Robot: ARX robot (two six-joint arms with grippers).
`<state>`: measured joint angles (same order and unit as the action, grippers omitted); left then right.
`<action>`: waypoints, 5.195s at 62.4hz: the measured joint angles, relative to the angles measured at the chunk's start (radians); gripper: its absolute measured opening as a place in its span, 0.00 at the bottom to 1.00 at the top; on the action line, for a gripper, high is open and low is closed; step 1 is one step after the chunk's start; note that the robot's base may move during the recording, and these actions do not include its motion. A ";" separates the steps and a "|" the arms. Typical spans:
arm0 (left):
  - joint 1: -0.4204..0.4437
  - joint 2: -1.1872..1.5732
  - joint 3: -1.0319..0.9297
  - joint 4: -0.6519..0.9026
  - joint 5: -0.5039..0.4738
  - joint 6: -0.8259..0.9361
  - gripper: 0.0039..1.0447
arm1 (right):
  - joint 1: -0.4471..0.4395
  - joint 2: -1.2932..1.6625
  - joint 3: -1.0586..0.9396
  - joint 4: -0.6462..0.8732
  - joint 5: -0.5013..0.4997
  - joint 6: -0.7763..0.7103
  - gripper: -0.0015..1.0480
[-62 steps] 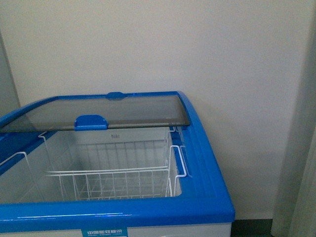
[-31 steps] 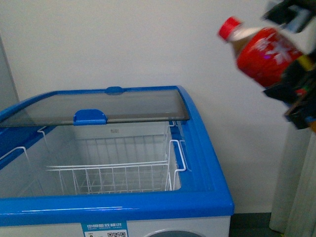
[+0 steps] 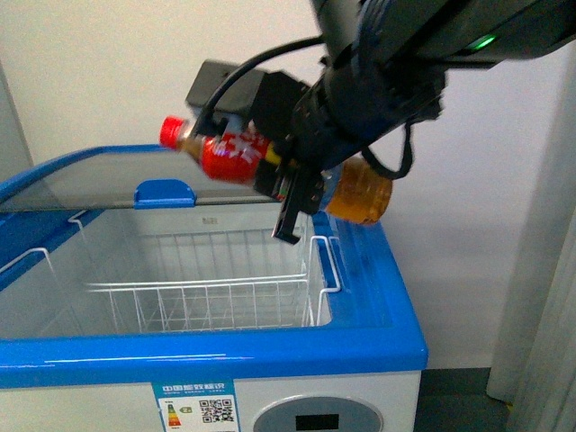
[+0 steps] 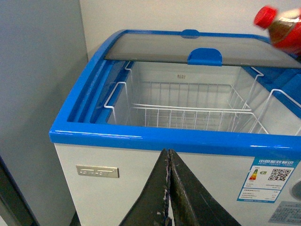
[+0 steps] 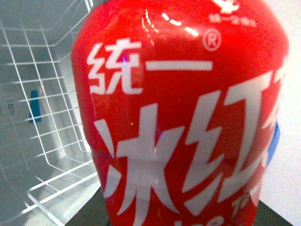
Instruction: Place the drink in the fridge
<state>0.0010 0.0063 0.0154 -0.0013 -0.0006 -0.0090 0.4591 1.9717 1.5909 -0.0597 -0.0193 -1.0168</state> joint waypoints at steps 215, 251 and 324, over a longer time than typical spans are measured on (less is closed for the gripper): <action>0.000 0.000 0.000 0.000 0.001 0.003 0.92 | -0.457 -1.696 -1.523 0.265 0.021 1.021 0.03; 0.000 0.000 0.000 0.000 0.000 0.004 0.92 | -0.457 -1.963 -1.575 0.065 0.019 1.020 0.03; 0.000 0.000 0.000 0.000 0.001 0.004 0.92 | -0.457 -1.967 -1.575 0.061 0.019 1.019 0.93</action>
<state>0.0010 0.0059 0.0154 -0.0013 0.0002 -0.0048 0.0017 0.0048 0.0158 0.0013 -0.0002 0.0025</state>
